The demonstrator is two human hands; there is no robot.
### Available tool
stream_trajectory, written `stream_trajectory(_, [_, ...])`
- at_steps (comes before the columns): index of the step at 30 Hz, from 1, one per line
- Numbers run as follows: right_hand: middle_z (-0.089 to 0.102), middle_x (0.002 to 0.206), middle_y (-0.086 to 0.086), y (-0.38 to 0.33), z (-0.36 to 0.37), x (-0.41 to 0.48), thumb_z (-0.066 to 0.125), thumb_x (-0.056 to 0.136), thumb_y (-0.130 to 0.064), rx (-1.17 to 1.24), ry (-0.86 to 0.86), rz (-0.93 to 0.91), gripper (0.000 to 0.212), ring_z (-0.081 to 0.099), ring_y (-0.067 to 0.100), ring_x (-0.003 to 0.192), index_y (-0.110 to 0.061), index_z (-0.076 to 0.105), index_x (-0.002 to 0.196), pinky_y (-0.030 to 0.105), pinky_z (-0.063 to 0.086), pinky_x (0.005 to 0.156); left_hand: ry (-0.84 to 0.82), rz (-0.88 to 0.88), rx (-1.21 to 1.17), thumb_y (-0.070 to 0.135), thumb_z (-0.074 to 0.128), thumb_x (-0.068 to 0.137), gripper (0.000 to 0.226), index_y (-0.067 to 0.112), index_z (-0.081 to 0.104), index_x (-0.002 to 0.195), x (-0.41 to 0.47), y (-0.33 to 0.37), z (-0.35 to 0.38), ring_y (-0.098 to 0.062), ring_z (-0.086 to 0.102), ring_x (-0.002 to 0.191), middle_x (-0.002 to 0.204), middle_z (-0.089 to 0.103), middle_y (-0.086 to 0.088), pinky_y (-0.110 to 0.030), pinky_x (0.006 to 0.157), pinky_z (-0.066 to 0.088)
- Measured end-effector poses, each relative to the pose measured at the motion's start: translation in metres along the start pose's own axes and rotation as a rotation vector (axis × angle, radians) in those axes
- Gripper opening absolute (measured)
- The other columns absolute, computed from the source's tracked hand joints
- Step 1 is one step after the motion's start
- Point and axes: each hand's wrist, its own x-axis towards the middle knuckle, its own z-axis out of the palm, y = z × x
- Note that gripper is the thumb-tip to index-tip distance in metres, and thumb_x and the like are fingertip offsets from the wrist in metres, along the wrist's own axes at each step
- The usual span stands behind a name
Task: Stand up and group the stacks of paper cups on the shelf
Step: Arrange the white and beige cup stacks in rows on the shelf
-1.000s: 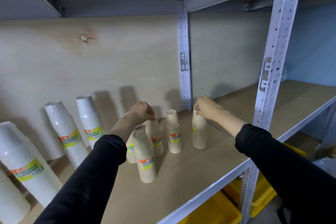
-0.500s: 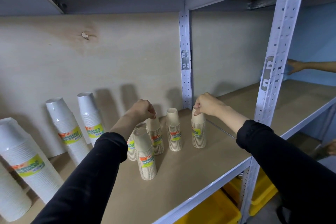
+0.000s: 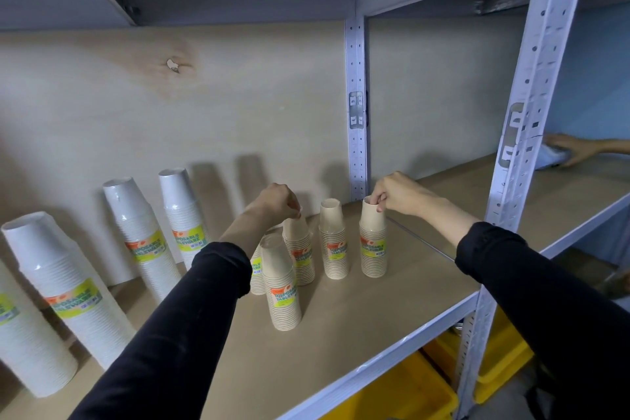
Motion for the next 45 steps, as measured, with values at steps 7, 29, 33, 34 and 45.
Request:
stream_trajectory(7, [0.068, 0.11, 0.012, -0.004, -0.001, -0.004, 0.067, 0.078, -0.003, 0.008, -0.015, 0.012, 0.027, 0.06, 0.023, 0.103, -0.002, 0.068, 0.104, 0.028, 0.046, 0.088, 0.018, -0.01, 0.012, 0.014, 0.061, 0.087, 0.025, 0.001, 0.068, 0.108, -0.007, 0.002, 0.0, -0.028, 0.061, 0.11, 0.117, 0.067, -0.015, -0.031, 0.094, 0.046])
stream_trajectory(29, [0.072, 0.104, 0.017, -0.137, 0.002, -0.03, 0.067, 0.08, -0.01, 0.17, 0.028, -0.262, 0.024, 0.063, 0.021, 0.091, 0.001, 0.07, 0.101, 0.022, 0.044, 0.081, 0.188, -0.042, 0.162, 0.012, 0.052, 0.091, 0.027, 0.005, 0.067, 0.111, -0.123, -0.019, -0.057, -0.027, 0.059, 0.111, 0.119, 0.067, -0.01, -0.03, 0.093, 0.044])
stream_trajectory(33, [0.071, 0.103, 0.017, -0.167, 0.01, -0.026, 0.068, 0.079, -0.011, 0.224, 0.032, -0.327, 0.025, 0.055, 0.012, 0.084, 0.001, 0.069, 0.102, 0.022, 0.043, 0.081, 0.229, -0.136, 0.147, 0.009, 0.05, 0.089, 0.025, 0.002, 0.069, 0.105, -0.15, -0.046, -0.068, -0.03, 0.06, 0.109, 0.115, 0.068, -0.013, -0.031, 0.091, 0.046])
stream_trajectory(34, [0.071, 0.102, 0.017, -0.174, 0.012, -0.025, 0.069, 0.079, -0.011, 0.237, 0.033, -0.335, 0.026, 0.055, 0.012, 0.083, 0.001, 0.069, 0.102, 0.022, 0.044, 0.082, 0.25, -0.172, 0.137, 0.009, 0.051, 0.089, 0.025, 0.003, 0.069, 0.105, -0.155, -0.053, -0.072, -0.029, 0.06, 0.109, 0.115, 0.069, -0.013, -0.03, 0.091, 0.045])
stream_trajectory(45, [0.068, 0.11, 0.021, -0.234, 0.041, 0.005, 0.071, 0.077, -0.019, 0.421, 0.067, -0.284, 0.038, 0.063, 0.032, 0.103, 0.007, 0.065, 0.105, 0.035, 0.048, 0.092, 0.566, -0.436, -0.042, 0.008, 0.052, 0.09, 0.034, -0.003, 0.054, 0.121, -0.159, -0.091, -0.086, -0.034, 0.056, 0.113, 0.127, 0.057, -0.02, -0.034, 0.091, 0.045])
